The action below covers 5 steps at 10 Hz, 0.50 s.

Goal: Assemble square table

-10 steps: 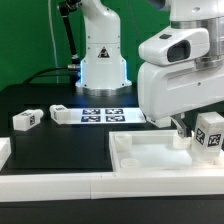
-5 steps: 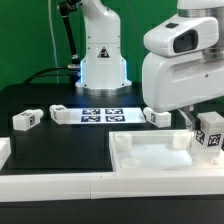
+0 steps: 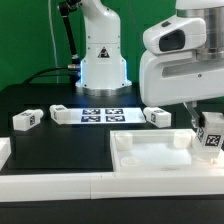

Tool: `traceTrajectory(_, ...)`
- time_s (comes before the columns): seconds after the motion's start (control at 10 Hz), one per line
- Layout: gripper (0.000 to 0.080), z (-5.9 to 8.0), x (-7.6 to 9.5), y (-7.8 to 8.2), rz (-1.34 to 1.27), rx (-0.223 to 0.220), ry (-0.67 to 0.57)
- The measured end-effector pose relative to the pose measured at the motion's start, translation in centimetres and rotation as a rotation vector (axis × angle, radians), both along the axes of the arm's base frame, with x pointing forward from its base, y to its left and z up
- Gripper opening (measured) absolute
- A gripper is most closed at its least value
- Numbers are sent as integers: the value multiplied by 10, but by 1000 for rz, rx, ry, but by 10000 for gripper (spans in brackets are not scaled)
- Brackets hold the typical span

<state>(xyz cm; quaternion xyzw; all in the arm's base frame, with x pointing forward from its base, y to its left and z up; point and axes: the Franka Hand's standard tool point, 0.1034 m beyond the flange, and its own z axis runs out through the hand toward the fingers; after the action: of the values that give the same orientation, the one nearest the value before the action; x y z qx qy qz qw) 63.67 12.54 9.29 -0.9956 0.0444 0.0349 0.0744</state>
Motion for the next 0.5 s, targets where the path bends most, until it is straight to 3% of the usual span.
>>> traceTrajectory(0.2, 304, 0, -12, -2, -258, -26, -13)
traceTrajectory(0.5, 305, 0, -14, -6, -664, -40, -3)
